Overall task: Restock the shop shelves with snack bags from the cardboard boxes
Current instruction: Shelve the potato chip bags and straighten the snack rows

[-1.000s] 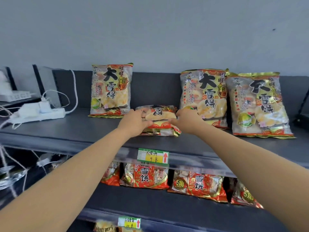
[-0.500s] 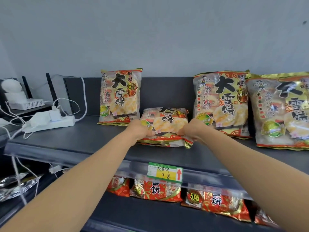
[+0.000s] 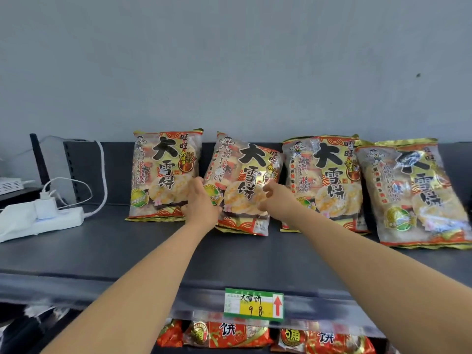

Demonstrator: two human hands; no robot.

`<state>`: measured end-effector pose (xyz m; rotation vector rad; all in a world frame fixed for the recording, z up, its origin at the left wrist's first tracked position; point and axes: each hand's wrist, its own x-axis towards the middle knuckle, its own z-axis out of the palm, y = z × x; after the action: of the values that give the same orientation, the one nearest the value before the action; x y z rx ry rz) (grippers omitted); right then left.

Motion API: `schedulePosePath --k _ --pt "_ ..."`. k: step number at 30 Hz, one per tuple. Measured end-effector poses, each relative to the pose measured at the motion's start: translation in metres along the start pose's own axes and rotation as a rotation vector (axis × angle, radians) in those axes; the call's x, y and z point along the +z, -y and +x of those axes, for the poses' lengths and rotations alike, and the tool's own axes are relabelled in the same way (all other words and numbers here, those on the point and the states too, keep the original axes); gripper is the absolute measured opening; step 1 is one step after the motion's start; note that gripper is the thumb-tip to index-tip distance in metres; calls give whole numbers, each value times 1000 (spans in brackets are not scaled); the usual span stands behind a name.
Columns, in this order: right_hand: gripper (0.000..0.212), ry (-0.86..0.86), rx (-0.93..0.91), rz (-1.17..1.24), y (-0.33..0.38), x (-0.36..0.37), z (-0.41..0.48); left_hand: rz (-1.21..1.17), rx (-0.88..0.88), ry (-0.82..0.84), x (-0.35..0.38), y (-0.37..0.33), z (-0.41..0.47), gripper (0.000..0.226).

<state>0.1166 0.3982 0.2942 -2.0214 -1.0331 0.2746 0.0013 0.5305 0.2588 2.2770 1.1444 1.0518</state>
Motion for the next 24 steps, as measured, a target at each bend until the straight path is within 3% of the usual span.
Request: schedulePosePath --k 3,6,9,11,13,15,18,24 --pt "41 -81 -24 -193 -10 -12 0 -49 5 -56 12 6 7 89" --pt "23 -178 71 -423 -33 -27 -4 -55 -35 -56 22 9 11 95" --pt "52 -215 210 -566 -61 -37 -4 58 -111 0 30 3 11 87" --pt "70 -177 270 -552 -79 -40 -3 229 -101 -69 33 -3 9 79" --pt "71 -122 275 -460 -91 -40 0 329 15 -117 39 -10 5 70" --pt "66 -107 246 -385 -96 -38 4 272 157 8 50 -18 0 75" --pt "62 -92 210 -357 -96 -34 13 154 181 206 61 -27 -1 73" --pt "56 -69 172 -365 -102 -36 23 156 175 181 72 -27 7 73"
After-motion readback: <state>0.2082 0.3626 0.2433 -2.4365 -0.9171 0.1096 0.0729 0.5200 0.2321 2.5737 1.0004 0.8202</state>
